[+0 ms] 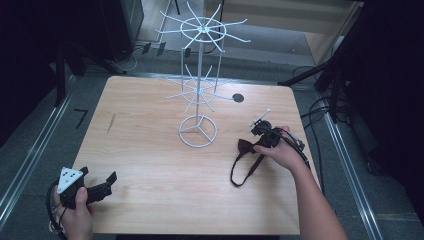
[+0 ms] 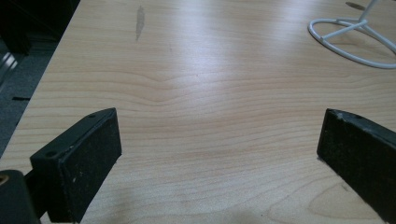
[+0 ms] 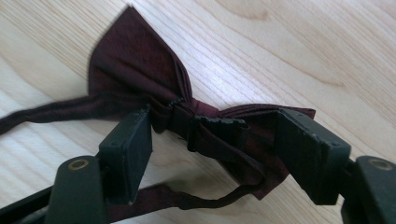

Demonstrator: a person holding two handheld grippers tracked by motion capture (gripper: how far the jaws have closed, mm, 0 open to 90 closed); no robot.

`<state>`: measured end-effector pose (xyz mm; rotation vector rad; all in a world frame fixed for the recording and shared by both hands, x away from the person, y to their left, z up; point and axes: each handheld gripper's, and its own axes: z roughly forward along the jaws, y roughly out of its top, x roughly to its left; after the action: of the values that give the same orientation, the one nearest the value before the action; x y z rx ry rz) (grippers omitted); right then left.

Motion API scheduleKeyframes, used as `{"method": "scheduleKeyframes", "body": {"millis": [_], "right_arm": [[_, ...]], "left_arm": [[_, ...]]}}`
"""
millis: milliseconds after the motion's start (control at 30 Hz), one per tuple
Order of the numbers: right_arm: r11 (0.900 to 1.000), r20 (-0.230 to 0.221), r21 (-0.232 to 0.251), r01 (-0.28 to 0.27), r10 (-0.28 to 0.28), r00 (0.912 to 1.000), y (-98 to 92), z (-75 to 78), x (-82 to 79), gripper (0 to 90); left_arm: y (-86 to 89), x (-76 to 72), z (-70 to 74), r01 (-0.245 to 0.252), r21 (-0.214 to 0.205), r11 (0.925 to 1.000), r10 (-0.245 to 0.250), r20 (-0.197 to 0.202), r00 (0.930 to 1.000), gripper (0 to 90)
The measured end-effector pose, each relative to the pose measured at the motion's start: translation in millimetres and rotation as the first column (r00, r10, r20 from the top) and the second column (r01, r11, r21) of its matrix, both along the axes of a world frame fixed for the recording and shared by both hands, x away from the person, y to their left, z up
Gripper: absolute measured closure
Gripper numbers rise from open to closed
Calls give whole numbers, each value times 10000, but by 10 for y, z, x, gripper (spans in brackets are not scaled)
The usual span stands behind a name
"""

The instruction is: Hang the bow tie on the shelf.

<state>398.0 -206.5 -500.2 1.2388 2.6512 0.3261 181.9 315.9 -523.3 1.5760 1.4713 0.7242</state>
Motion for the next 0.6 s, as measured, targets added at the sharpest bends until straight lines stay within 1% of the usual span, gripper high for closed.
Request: {"method": "scheduleKeyframes", "body": {"millis": [33,67,133,167,200,233,300,333,433,467,533,567,600], "right_arm": [[9999,-97,-165,-13,11,10000,3,-29,3,316],[9999,-97,-165,-13,11,10000,3,-29,3,316],[10000,-205,-26,37,-37,9998,-13,-33,16,350],[9999,-281,37,129,-128,9995,-21,-30,20,394],[9999,-281,37,129,-128,9995,-21,-30,20,394],[9998,-429,-101,196,-200,9989,-37,-49,23,467],[9997,-467,-129,220,-226,9987,-41,-55,22,468],[9993,-495,-40,383,-385,9980,-58,-54,17,511],[9990,-558,-11,457,-457,9974,-76,-48,8,595],[9983,-662,3,585,-583,9961,-71,-45,-1,623],[9981,-669,-25,620,-620,9958,-71,-44,-5,634],[9977,-721,-121,666,-673,9951,-57,-42,-14,680],[9977,-721,-121,666,-673,9951,-57,-42,-14,680]], "left_arm": [[0,1,0,-6,7,10000,6,-15,10000,2],[0,1,0,-6,7,10000,6,-15,10000,2],[0,2,0,0,12,10000,0,-24,10000,2],[0,3,0,-2,10,10000,2,-24,10000,2],[0,3,0,-2,10,10000,2,-24,10000,3],[1,3,0,-1,15,10000,1,-27,10000,3],[1,3,0,-7,13,10000,7,-31,10000,3],[0,4,-1,11,15,10000,-11,-37,10000,3],[-1,5,-1,14,29,10000,-14,-47,10000,3],[-3,5,0,15,47,10000,-15,-55,10000,3],[-4,5,0,10,47,10000,-10,-53,10000,3],[-5,5,0,24,56,10000,-23,-57,10000,3],[-5,5,0,24,56,10000,-23,-57,10000,3]]}}
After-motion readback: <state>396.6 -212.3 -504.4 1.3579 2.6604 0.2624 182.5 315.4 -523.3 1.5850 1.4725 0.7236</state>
